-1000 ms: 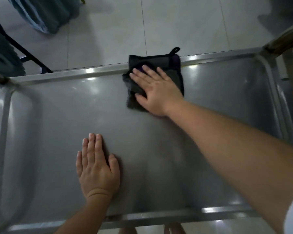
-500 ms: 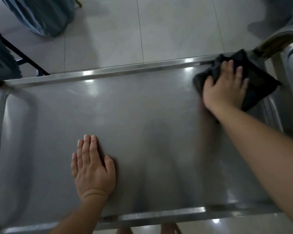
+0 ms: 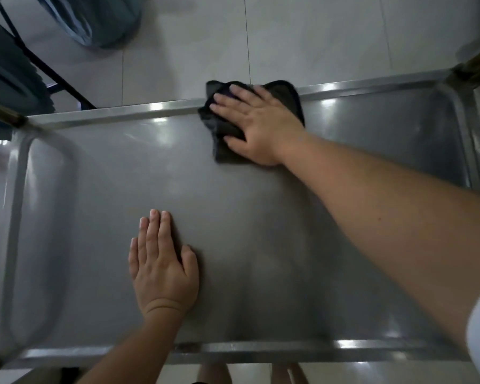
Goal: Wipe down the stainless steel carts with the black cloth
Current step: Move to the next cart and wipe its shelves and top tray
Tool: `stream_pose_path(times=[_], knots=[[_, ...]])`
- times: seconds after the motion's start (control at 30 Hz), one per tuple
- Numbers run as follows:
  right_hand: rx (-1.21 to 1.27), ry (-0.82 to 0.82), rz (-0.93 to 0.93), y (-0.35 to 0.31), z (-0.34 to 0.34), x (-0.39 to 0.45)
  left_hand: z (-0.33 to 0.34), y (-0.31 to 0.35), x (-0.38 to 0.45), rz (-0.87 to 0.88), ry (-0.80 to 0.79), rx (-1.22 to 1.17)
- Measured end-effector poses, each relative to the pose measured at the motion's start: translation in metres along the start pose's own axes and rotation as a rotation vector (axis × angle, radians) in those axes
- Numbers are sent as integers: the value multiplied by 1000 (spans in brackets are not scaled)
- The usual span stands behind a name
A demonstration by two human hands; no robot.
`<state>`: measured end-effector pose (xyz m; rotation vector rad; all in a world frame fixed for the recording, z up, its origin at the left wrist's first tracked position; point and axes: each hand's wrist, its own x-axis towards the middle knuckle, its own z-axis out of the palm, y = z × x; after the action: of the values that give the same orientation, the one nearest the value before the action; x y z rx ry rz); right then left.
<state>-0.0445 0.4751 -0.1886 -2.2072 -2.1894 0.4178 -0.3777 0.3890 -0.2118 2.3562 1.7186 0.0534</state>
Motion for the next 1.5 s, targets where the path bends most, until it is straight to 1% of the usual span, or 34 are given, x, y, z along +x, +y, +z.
stream_pose_path(times=[0.07,0.17,0.3,0.33,0.43,0.67,0.9,1.1,1.23,1.37,1.5], knots=[[27,50,163,39,-10,-11,0,0,0,2,5,-4],[55,157,397,100,-17,-49,-2,1,0,-3,5,-12],[79,144,614,162,-19,-115,-3,3,0,-1,7,-22],[81,131,652,171,-19,-128,-3,3,0,2,6,-25],[54,114,689,181,-16,-152,-4,2,0,7,-6,-26],[32,168,855,159,2,-185,-5,4,0,-8,-2,-37],[8,188,902,129,29,-254,-13,10,1,-9,-30,-47],[18,228,925,73,59,-328,-14,10,-1,0,-24,-69],[4,192,972,35,78,-376,-12,13,0,-7,-1,-81],[51,184,1029,-5,89,-412,-10,9,-1,-4,8,-80],[120,155,1008,-51,98,-440,-6,6,0,10,6,-70]])
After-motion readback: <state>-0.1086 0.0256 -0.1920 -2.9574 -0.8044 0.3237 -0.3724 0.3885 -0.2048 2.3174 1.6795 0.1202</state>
